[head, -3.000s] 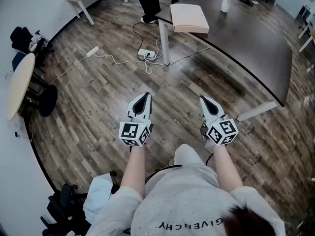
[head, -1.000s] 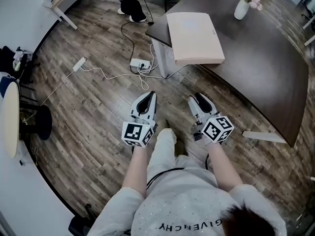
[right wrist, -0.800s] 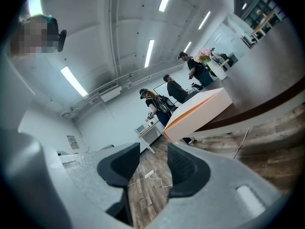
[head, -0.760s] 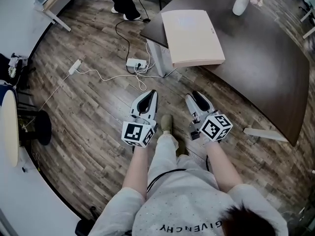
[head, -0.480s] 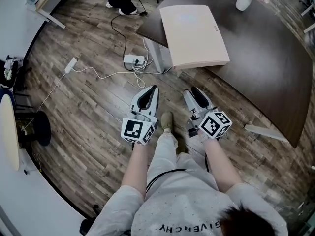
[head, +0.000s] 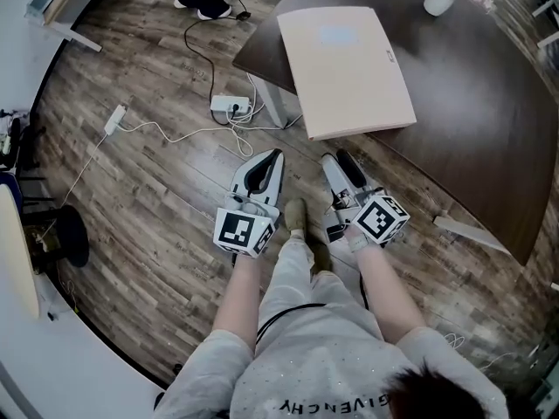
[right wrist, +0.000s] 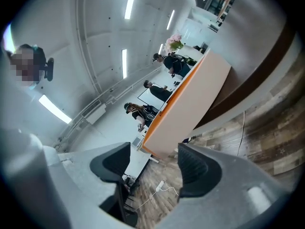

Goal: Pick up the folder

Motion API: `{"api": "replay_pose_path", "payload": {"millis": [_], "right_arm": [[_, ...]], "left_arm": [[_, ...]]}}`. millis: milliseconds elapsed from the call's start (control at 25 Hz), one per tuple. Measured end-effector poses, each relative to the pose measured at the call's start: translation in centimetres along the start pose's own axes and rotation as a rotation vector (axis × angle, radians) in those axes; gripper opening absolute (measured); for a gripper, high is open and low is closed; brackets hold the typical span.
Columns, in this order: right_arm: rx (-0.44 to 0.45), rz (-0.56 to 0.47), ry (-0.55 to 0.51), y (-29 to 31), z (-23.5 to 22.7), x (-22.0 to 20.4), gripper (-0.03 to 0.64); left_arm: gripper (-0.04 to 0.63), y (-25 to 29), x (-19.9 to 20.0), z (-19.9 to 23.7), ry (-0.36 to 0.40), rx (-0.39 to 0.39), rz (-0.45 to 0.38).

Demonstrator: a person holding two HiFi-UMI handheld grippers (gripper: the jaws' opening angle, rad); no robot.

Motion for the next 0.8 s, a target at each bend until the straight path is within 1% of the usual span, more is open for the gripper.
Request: {"api": "replay_pose_path", "payload": {"millis": [80,360,560,800], "right_arm": [[0.000,-0.015,0.034,0.9,-0.4,0.5,0.310],[0.057,-0.076,0.174,3.6,-1.3,1.7,0.389],[0.063,-0.137,0.302,4.4,-2.8,2.1,0.394],[0.093,-0.150,0.329,6.8,-3.2,3.0,0.394]], "left_arm": [[-0.002,0.9,-0.2,0.6,-0.004,-0.010,0.009],[-0.003,3.2,-1.2,2.5,-0.015,-0.023,0.042],[-0.003,4.2,-1.2,3.5,-0.018,-0.028,0.050],[-0.003,5.4,-1.5,5.0,-0.024,-0.031,0.062]]}}
Point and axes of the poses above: the fingertips, and each gripper's own axes: y forward along the fingers, z to its left, x out of its top, the point moved 1 cm from there along -y, backward along the fingers, and after that the axes turned 5 degrees about z, right-handed, at the moved point
